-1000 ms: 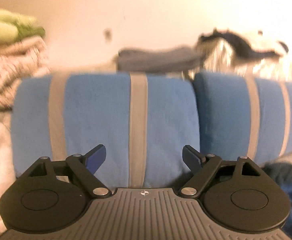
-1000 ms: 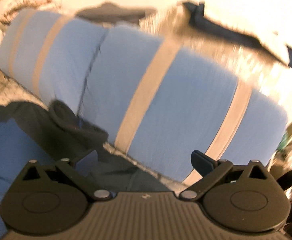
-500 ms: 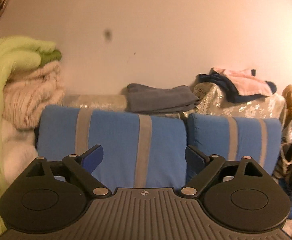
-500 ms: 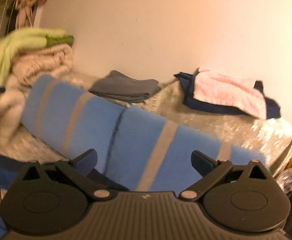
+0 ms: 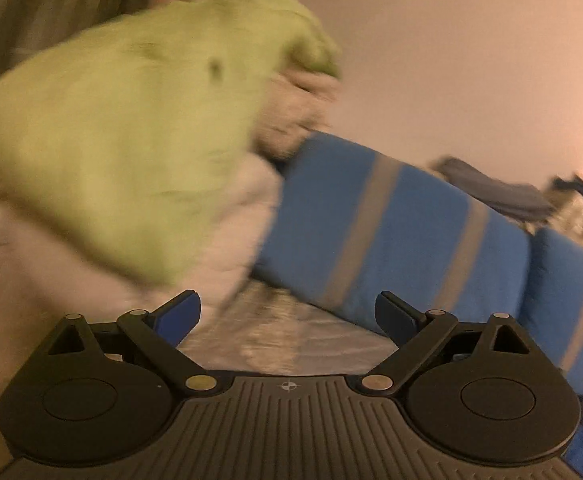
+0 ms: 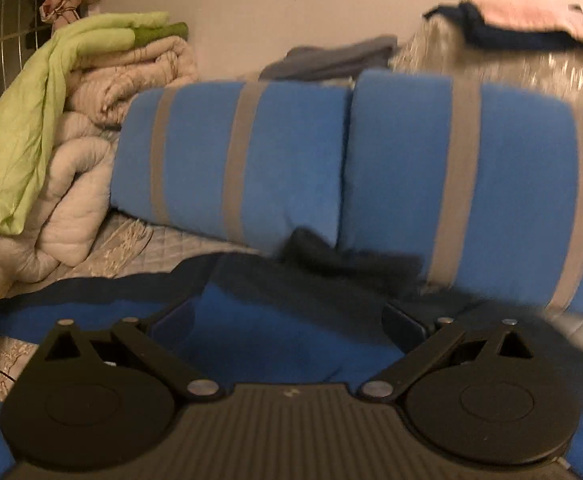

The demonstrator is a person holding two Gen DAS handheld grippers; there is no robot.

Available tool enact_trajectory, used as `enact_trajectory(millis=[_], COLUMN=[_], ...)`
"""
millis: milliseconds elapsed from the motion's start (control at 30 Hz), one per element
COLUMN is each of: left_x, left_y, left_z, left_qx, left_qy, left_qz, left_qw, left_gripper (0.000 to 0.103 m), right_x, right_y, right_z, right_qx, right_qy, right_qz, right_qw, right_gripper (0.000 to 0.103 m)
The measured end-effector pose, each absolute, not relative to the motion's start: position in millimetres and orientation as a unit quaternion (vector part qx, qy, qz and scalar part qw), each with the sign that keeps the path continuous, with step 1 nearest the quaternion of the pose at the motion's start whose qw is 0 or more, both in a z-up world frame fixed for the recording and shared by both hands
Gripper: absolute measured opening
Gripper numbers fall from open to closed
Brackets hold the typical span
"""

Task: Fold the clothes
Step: 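Raise both tools away from the hoodie, then grasp the blue hoodie hem with the left tool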

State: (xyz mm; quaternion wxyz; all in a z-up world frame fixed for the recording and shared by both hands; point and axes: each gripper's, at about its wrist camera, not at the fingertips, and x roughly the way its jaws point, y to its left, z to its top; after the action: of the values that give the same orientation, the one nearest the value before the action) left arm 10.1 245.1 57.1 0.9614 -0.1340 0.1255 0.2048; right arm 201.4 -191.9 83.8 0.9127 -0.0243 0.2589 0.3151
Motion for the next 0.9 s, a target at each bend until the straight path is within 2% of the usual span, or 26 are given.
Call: enact_trajectory(millis=[200, 333, 433, 700, 900], left_x=[-33, -46, -63, -85, -82], left_y=[290, 324, 343, 375, 405], left_z=[12, -22, -49, -92, -118], left_qx=[-0.209, -0.305, -0.394, -0.48, -0.52], left_qy=[0.087, 0.076, 0.055, 0.017, 0.04], left_qz=[0.3, 0.315, 0.327, 0.32, 0.328], left_qw=[0.927, 0.896, 0.857, 0.817, 0.788], left_gripper=[0.096, 0.095, 0.095, 0.095, 0.092], right_x=[186, 195, 193, 195, 211], right_y=[-177, -183, -187, -186, -201], right_z=[30, 9, 10, 6, -2], right_qx=[0.027, 0.088, 0.087, 0.093, 0.156], right_qy=[0.238, 0.289, 0.284, 0.311, 0.351], right_qz=[0.326, 0.339, 0.351, 0.367, 0.345], right_qw=[0.914, 0.891, 0.888, 0.872, 0.857], right_gripper=[0.103, 0.103, 0.103, 0.103, 0.103])
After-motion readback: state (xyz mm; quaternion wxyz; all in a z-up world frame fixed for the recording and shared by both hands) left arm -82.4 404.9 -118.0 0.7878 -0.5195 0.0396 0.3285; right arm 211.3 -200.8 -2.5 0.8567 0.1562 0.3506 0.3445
